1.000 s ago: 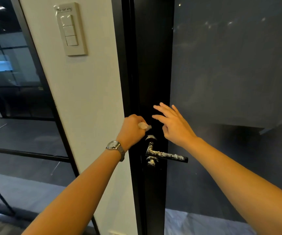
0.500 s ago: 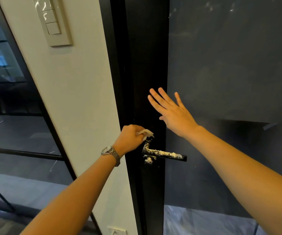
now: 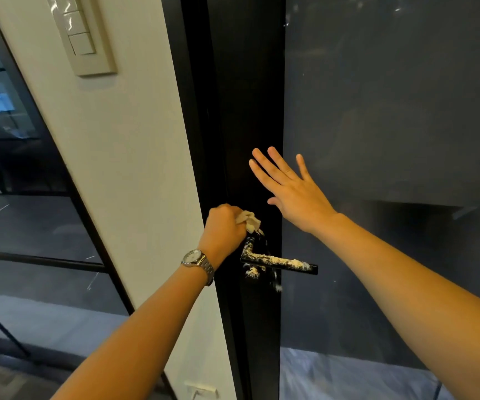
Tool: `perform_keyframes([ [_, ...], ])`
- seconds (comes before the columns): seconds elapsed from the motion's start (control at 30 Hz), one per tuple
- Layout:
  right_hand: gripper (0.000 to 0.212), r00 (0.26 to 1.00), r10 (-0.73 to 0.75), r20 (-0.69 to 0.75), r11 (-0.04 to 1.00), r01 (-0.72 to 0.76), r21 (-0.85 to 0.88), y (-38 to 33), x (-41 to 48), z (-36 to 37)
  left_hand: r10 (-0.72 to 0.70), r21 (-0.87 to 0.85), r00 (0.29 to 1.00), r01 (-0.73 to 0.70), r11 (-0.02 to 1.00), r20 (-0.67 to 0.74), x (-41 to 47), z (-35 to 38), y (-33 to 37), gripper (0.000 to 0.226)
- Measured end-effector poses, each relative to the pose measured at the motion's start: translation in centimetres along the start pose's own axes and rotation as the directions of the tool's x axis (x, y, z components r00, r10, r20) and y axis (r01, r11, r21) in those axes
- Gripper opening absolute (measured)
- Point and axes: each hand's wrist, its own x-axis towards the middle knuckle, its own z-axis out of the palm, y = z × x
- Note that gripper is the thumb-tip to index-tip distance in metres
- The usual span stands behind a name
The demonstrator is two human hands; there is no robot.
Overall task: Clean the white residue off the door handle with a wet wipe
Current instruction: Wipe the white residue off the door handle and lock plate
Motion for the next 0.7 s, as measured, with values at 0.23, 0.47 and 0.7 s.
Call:
perform_keyframes([
  [0.23, 0.082, 0.999, -0.011, -0.041, 0.998, 0.009, -0.068, 0.1, 0.1, 0.6, 0.171, 0.145, 0.964, -0.203, 0.968, 0.203, -0.2, 2.4, 1.0, 0.019],
  [0.47, 0.078, 0.994, -0.038, -0.099, 0.986, 0.021, -0.166, 0.3, 0.1, 1.1, 0.027, 0.152, 0.996, -0.014, 0.988, -0.087, 0.6, -0.5, 0.5, 0.021],
  [0.7, 0.076, 0.991, -0.043, -0.127, 0.982, 0.019, -0.188, 0.3, 0.1, 1.5, 0.007, 0.105, 0.978, 0.015, 0.994, -0.210, 0.1, -1.3, 2.1, 0.019],
])
